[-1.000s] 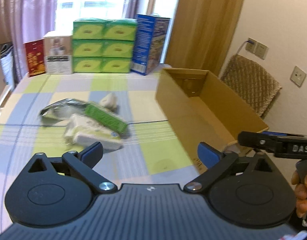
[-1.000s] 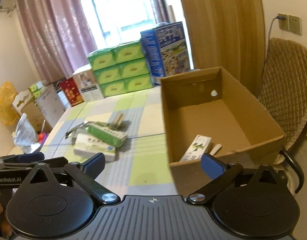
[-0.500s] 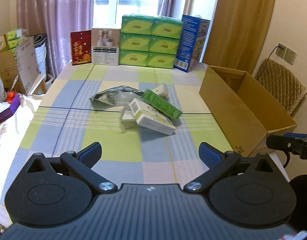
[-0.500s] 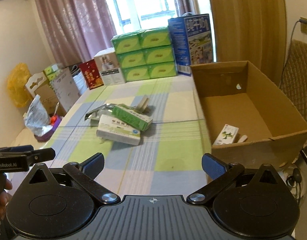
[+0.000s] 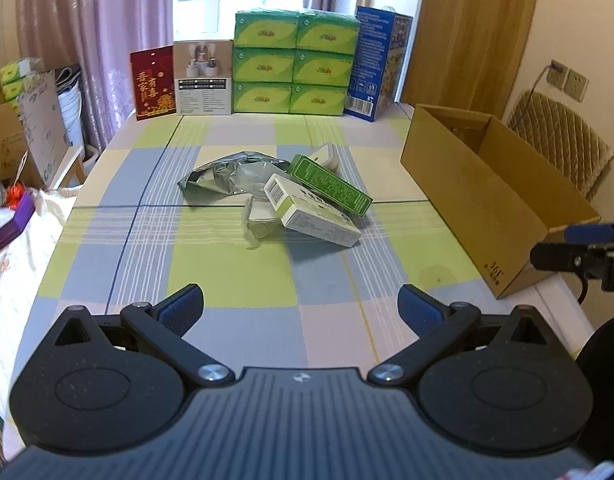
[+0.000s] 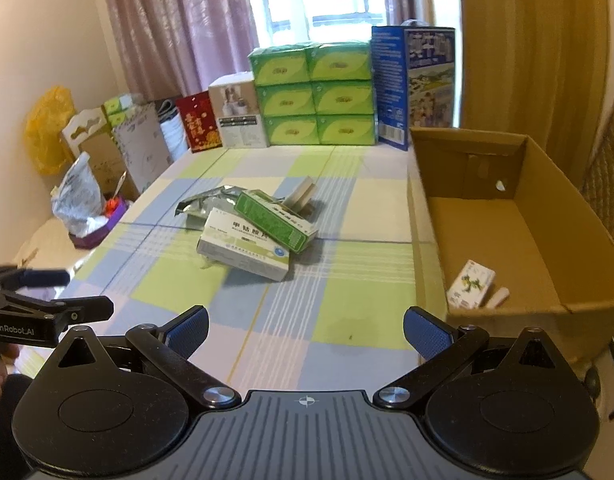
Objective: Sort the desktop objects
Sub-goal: 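Move both open tools back toward the medicine boxes on the table, then grasp the white Mecobalamin box with the left tool while the right tool grasps the green box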
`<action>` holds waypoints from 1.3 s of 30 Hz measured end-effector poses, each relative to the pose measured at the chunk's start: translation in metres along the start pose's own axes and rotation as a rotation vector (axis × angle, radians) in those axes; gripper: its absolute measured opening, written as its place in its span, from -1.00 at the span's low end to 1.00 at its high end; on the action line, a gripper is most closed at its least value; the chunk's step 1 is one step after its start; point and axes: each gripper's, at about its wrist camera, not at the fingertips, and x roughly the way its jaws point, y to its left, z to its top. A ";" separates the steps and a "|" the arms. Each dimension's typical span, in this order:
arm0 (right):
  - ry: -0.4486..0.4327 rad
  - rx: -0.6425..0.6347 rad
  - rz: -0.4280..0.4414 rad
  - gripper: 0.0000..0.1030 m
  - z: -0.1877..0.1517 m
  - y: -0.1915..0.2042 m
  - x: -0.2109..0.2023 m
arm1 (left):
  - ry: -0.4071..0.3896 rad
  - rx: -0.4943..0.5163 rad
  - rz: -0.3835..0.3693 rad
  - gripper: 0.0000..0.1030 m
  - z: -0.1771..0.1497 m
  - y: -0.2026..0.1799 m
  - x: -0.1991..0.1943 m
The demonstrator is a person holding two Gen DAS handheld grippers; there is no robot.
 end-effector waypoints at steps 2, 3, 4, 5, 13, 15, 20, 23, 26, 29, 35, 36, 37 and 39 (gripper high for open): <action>0.009 -0.047 0.007 0.96 0.005 0.003 0.008 | 0.004 0.040 -0.010 0.97 0.004 0.001 0.006; 0.014 -0.072 0.012 0.96 0.007 0.005 0.013 | 0.009 0.065 -0.017 0.97 0.006 0.001 0.010; 0.021 -0.102 0.018 0.96 0.009 0.006 0.018 | 0.012 0.093 -0.028 0.97 0.008 0.000 0.014; 0.027 -0.135 0.021 0.96 0.012 0.009 0.023 | 0.017 0.129 -0.044 0.97 0.011 0.000 0.018; 0.050 -0.294 0.037 0.96 0.028 0.013 0.072 | 0.060 0.328 -0.094 0.95 0.025 0.007 0.059; 0.066 -0.313 0.038 0.96 0.032 0.012 0.085 | 0.057 0.368 -0.103 0.95 0.031 0.010 0.070; 0.131 -0.346 0.058 0.84 0.040 0.010 0.122 | 0.068 0.448 -0.136 0.79 0.049 0.013 0.098; 0.160 -0.378 0.072 0.65 0.045 0.010 0.140 | 0.067 0.488 -0.157 0.79 0.059 0.014 0.117; 0.168 -0.415 0.073 0.56 0.052 0.011 0.157 | 0.071 0.531 -0.169 0.79 0.065 0.012 0.134; 0.177 -0.433 0.073 0.54 0.057 0.011 0.171 | 0.082 0.576 -0.198 0.79 0.070 0.011 0.150; 0.197 -0.450 0.068 0.54 0.058 0.007 0.190 | 0.083 0.655 -0.269 0.79 0.077 0.009 0.175; 0.199 -0.449 0.066 0.54 0.057 0.006 0.192 | 0.087 0.663 -0.283 0.79 0.078 0.009 0.180; 0.203 -0.448 0.065 0.54 0.056 0.004 0.194 | 0.091 0.668 -0.293 0.79 0.078 0.009 0.183; 0.210 -0.448 0.062 0.54 0.054 0.003 0.198 | 0.097 0.682 -0.295 0.79 0.078 0.008 0.191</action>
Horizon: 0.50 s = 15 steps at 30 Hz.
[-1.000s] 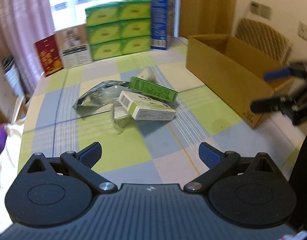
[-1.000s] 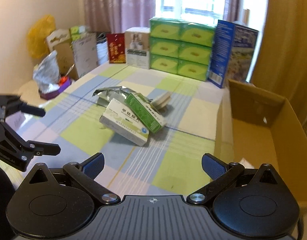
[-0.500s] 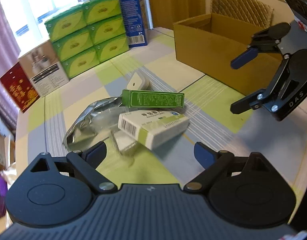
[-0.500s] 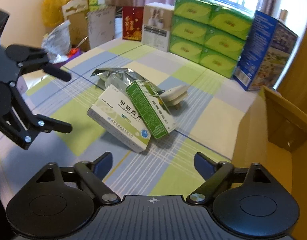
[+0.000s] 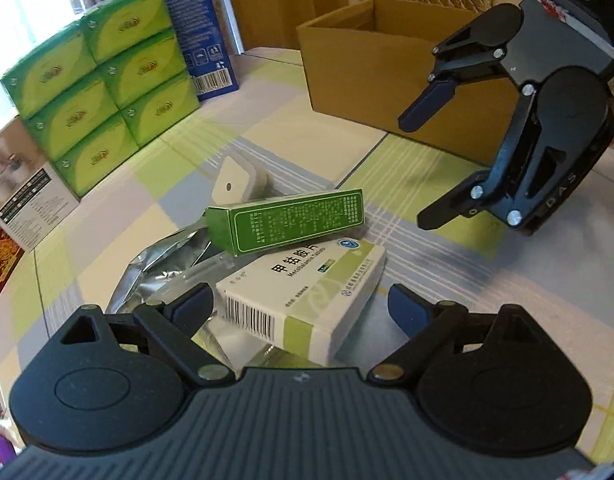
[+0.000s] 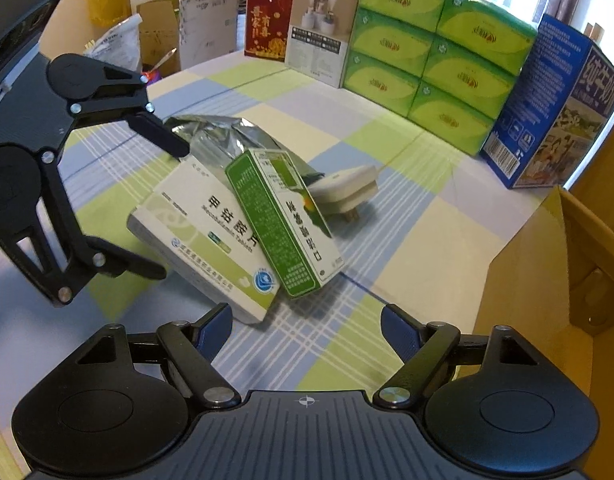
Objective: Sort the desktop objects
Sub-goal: 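Grasp the white Mecobalamin box with the left tool while the right tool grasps the green box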
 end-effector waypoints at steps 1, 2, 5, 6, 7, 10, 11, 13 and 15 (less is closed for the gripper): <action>0.005 -0.002 0.001 0.54 -0.001 0.000 0.002 | 0.003 0.009 0.003 0.79 0.000 0.000 0.003; 0.008 -0.003 0.002 0.54 -0.002 0.000 0.003 | 0.009 0.017 0.003 0.79 0.000 0.001 0.006; 0.016 0.002 0.004 0.54 -0.004 0.000 0.006 | 0.023 0.014 -0.007 0.64 -0.003 0.000 0.014; 0.017 0.004 0.005 0.54 -0.005 0.000 0.007 | 0.023 0.008 -0.007 0.57 -0.004 -0.001 0.015; 0.019 0.005 0.004 0.54 -0.005 0.000 0.007 | 0.024 0.002 -0.011 0.52 -0.005 -0.004 0.014; 0.022 0.001 0.003 0.54 -0.005 0.001 0.007 | 0.024 -0.032 -0.020 0.43 -0.011 -0.012 0.011; 0.022 -0.001 0.004 0.54 -0.005 0.002 0.006 | 0.026 -0.046 -0.020 0.40 -0.013 -0.016 0.008; 0.024 -0.008 0.006 0.54 -0.005 0.002 0.005 | 0.044 -0.079 -0.017 0.36 -0.019 -0.025 0.002; 0.026 -0.016 0.006 0.54 -0.004 0.003 0.004 | 0.056 -0.101 -0.005 0.34 -0.026 -0.035 -0.006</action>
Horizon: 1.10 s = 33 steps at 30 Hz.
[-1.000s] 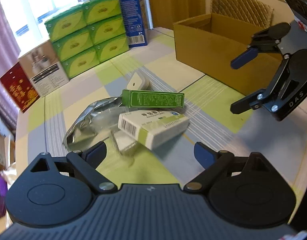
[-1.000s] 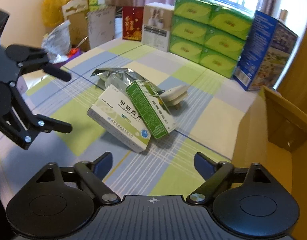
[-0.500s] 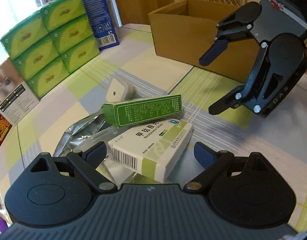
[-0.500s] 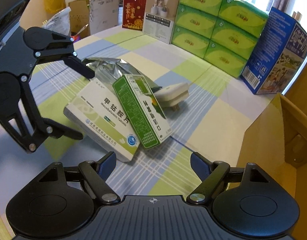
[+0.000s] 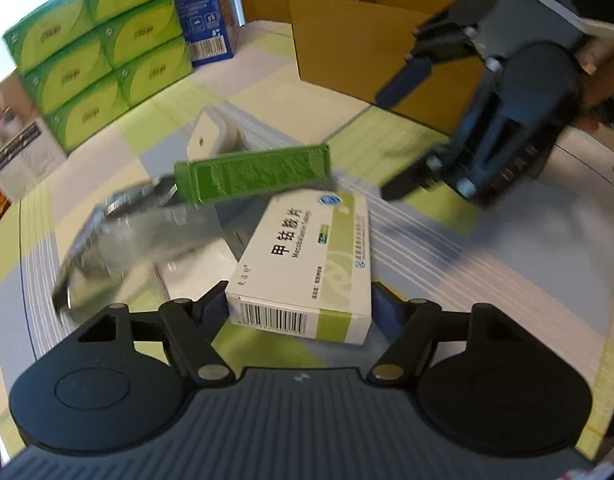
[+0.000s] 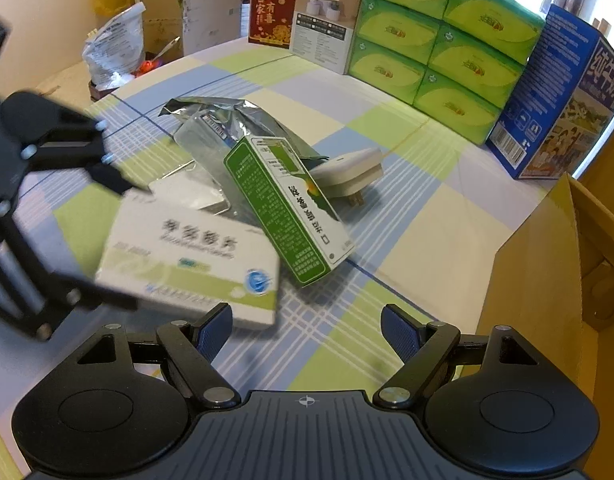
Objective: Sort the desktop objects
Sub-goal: 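Grasp the white Mecobalamin box with the left tool while the right tool grasps the green box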
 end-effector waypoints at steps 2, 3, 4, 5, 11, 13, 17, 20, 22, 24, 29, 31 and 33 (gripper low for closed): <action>0.001 -0.005 0.005 0.54 0.002 0.000 0.000 | 0.018 -0.038 0.016 0.34 -0.009 -0.005 -0.007; 0.002 -0.009 0.010 0.54 0.004 0.000 0.000 | 0.019 -0.076 0.019 0.34 -0.015 -0.006 -0.011; 0.002 -0.012 0.015 0.54 0.006 -0.001 0.000 | 0.020 -0.110 0.018 0.34 -0.020 -0.006 -0.015; 0.001 -0.019 0.018 0.54 0.008 -0.001 0.001 | 0.020 -0.144 0.025 0.33 -0.026 -0.005 -0.018; 0.009 -0.085 0.017 0.55 0.020 0.004 0.015 | 0.009 -0.294 0.077 0.32 -0.052 -0.001 -0.032; 0.018 -0.116 0.021 0.55 0.023 0.004 0.024 | 0.017 -0.312 0.080 0.33 -0.053 -0.002 -0.028; 0.041 -0.168 0.035 0.55 0.032 0.003 0.042 | 0.021 -0.298 0.105 0.44 -0.052 -0.007 -0.018; 0.049 -0.197 0.047 0.55 0.040 0.001 0.053 | -0.019 -0.319 0.108 0.58 -0.054 -0.005 -0.017; 0.058 -0.229 0.059 0.55 0.045 0.000 0.061 | -0.043 -0.319 0.100 0.58 -0.053 -0.003 -0.016; 0.071 -0.260 0.068 0.55 0.050 -0.001 0.071 | -0.053 -0.302 0.096 0.59 -0.052 -0.002 -0.014; 0.097 -0.300 0.124 0.55 0.064 -0.002 0.090 | -0.060 -0.317 0.074 0.58 -0.050 0.005 -0.006; 0.110 -0.319 0.142 0.55 0.067 -0.001 0.096 | -0.071 -0.331 0.071 0.58 -0.051 0.007 -0.006; 0.141 -0.315 0.145 0.54 0.070 -0.001 0.104 | -0.076 -0.354 0.060 0.58 -0.052 0.010 -0.006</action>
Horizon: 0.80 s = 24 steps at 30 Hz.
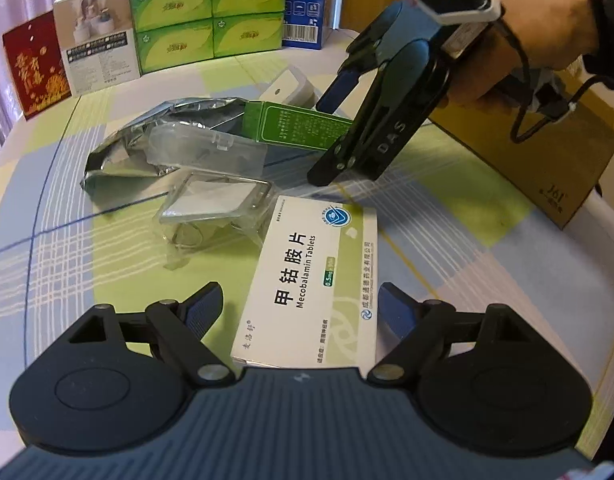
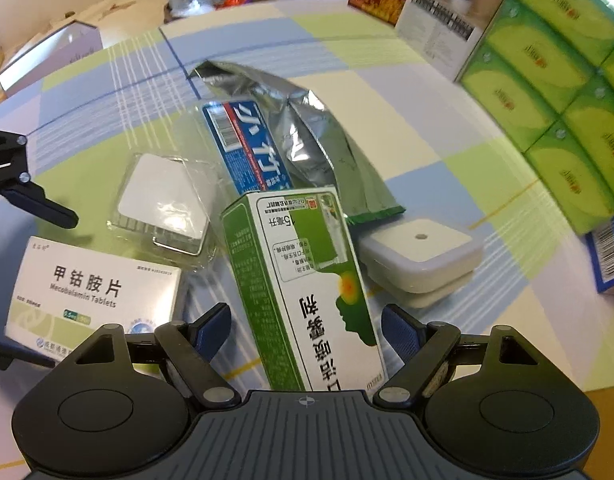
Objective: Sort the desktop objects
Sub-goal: 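Grasp the white Mecobalamin box with the left tool while the right tool grasps the green box, then carry the white Mecobalamin box and green box over the cardboard box with both tools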
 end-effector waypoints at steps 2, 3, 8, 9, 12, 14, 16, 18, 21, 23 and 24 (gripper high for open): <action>0.022 0.025 -0.032 0.20 0.001 -0.001 0.002 | 0.005 -0.010 -0.004 0.59 -0.002 0.001 0.001; 0.033 0.033 -0.043 0.15 0.001 0.000 0.001 | 0.009 -0.016 -0.004 0.59 -0.002 0.001 0.002; 0.065 0.136 -0.115 -0.46 -0.019 0.011 -0.017 | 0.017 -0.032 -0.004 0.58 -0.004 0.002 0.003; 0.075 0.170 -0.123 -0.46 -0.026 0.013 -0.021 | 0.017 -0.034 -0.004 0.58 -0.004 0.002 0.003; 0.080 0.284 -0.100 -0.46 -0.052 0.025 -0.038 | 0.017 -0.044 -0.004 0.57 -0.004 0.002 0.003; 0.080 0.364 -0.074 -0.46 -0.071 0.035 -0.050 | 0.018 -0.047 -0.006 0.48 -0.004 0.002 0.004; 0.063 0.475 -0.029 -0.46 -0.091 0.041 -0.064 | 0.023 -0.053 -0.016 0.41 -0.005 0.000 0.004; 0.026 0.599 0.043 -0.46 -0.110 0.045 -0.077 | 0.031 -0.054 -0.023 0.36 -0.004 -0.002 0.003; -0.015 0.751 0.096 -0.12 -0.138 0.053 -0.091 | 0.050 -0.075 -0.045 0.33 -0.005 -0.009 -0.001; -0.027 0.776 0.030 0.30 -0.141 0.062 -0.099 | 0.060 -0.072 -0.046 0.33 -0.007 -0.015 -0.004; -0.032 0.762 -0.021 0.30 -0.144 0.070 -0.104 | 0.058 -0.072 -0.043 0.33 -0.008 -0.018 -0.006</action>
